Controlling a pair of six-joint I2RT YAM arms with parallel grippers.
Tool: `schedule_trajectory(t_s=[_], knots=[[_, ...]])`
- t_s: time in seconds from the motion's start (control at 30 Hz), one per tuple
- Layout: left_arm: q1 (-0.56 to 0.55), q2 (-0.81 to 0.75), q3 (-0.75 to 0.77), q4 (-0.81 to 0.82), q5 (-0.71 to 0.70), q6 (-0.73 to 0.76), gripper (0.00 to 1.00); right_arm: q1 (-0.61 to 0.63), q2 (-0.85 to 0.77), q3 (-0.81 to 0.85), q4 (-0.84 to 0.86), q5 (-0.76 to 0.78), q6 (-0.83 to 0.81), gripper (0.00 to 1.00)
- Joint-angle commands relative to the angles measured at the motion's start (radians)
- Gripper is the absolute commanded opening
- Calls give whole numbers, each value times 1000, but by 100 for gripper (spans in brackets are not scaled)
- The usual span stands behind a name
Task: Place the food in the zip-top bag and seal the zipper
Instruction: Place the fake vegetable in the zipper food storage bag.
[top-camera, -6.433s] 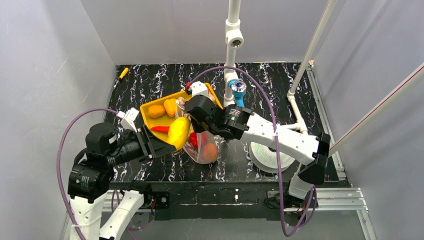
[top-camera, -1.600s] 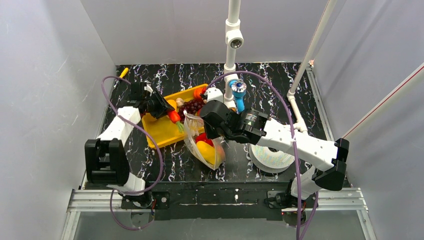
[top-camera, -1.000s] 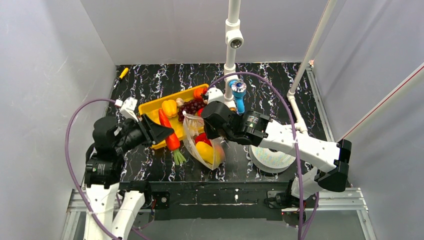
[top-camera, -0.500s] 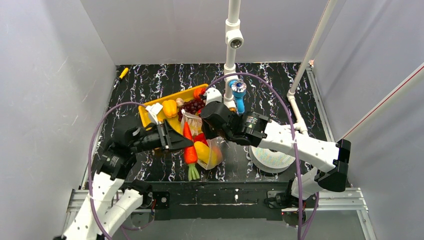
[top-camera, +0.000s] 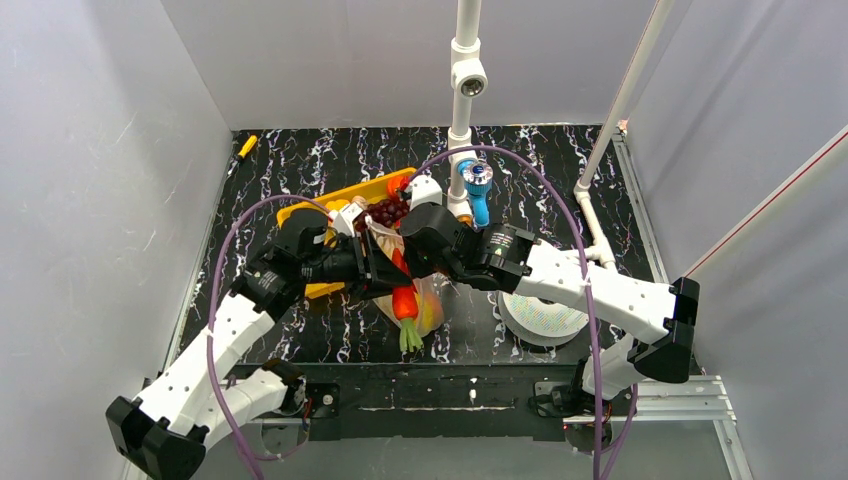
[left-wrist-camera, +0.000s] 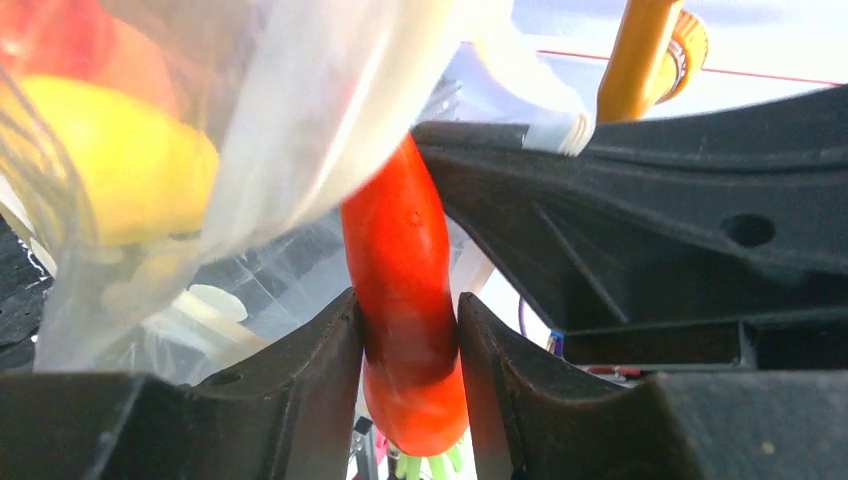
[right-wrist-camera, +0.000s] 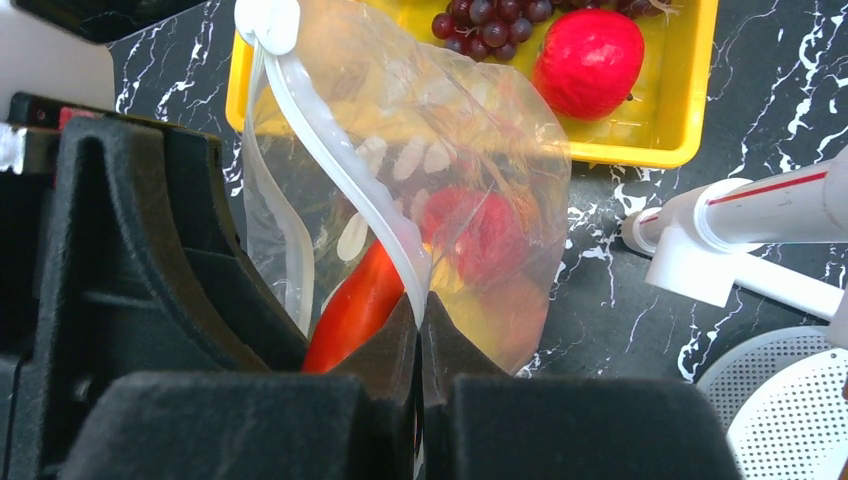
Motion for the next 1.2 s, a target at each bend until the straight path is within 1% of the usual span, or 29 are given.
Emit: schedule_trajectory(t_s=[0.0,0.07,0.17,0.23,0.3,0.47,0.67,0.73,0.8,0.9,1.0,1.07,1.17], knots=[[-3,35,49,-8,-43,-10,40,6,-19,41,23,25,-18,1],[-3,43,52,-8,-71,-12,43,6,-26,41,23,25,-19,1],[-3,61,73,-14,-101,0,46,6,-35,39,21,21,-17,1],[-1,77,106,-57,-137,36,47,5,-45,34,20,18,-14,1],[-1,92,139,-106,-188,81,53,6,-56,23,20,18,-9,1],[0,114,183,-135,-228,121,59,6,-85,-13,31,15,1,1],[0,40,155,-112,-229,113,69,6,-109,-43,40,16,11,1],[0,-3,155,-102,-218,128,73,8,-111,-48,43,18,12,1],[0,-42,171,-112,-212,151,75,6,-109,-51,45,17,12,1],[1,-94,217,-164,-218,206,78,7,-104,-52,46,14,13,1],[0,-137,279,-260,-270,276,80,6,-99,-53,47,10,14,1],[0,-162,315,-345,-338,325,81,6,-95,-53,48,6,15,1],[0,-182,346,-475,-486,384,85,6,-89,-52,49,-1,16,1]])
